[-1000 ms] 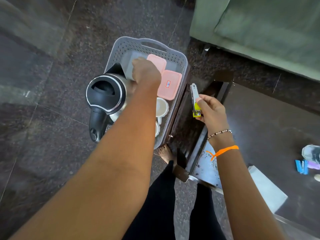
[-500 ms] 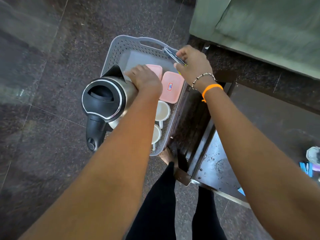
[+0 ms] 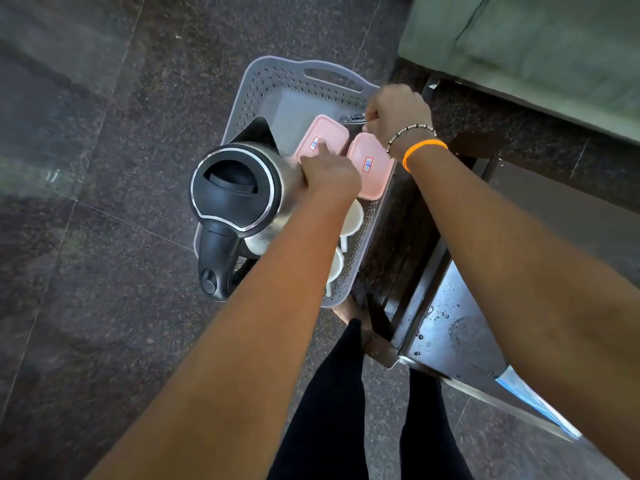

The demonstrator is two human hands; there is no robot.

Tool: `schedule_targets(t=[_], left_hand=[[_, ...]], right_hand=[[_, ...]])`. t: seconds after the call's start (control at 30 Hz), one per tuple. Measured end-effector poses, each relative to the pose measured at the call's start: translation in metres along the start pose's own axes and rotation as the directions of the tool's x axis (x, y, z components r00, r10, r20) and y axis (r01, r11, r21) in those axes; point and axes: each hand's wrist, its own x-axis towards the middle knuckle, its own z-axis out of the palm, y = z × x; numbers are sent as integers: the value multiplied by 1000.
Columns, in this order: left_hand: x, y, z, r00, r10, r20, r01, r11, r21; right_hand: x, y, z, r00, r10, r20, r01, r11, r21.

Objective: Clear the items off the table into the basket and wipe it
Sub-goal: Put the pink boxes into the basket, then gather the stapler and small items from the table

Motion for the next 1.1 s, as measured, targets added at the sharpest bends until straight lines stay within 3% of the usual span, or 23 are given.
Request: schedule_targets(t=[0.13,0.3,0.43,0.53,0.67,0.8,0.93,1.1], left_hand=[[-5,-3,-13,996,-29,-86,5,963,-270],[-15,2,-9,993,-47,-108,-12,872,-490],[-21,7,6,988,-67,-141,-32,800,-600],[-35,11,16,939,-144,-312,-102,751,-653],[-73,33,39,851,-103,-515,-305,701,-645],[-106,69,76,919,27,-394,-340,562,-754],[-135,126,124,949,231,-213,-313,630,-711],[-165,201,177,910,408,-72,-360,692,-625]], right_hand=[[-2,9,3,998,-3,60,0,999,44],[-26,26,0,990,111,-85,-79,947,311],[-71,31,3,967,172,-189,-51,855,517],[-109,39,13,949,219,-226,-30,777,628],[-158,61,31,941,310,-134,-111,659,743],[-204,95,49,923,382,-37,-213,591,778],[-257,153,70,882,469,46,-328,540,775],[-327,236,94,805,583,107,-428,448,785]])
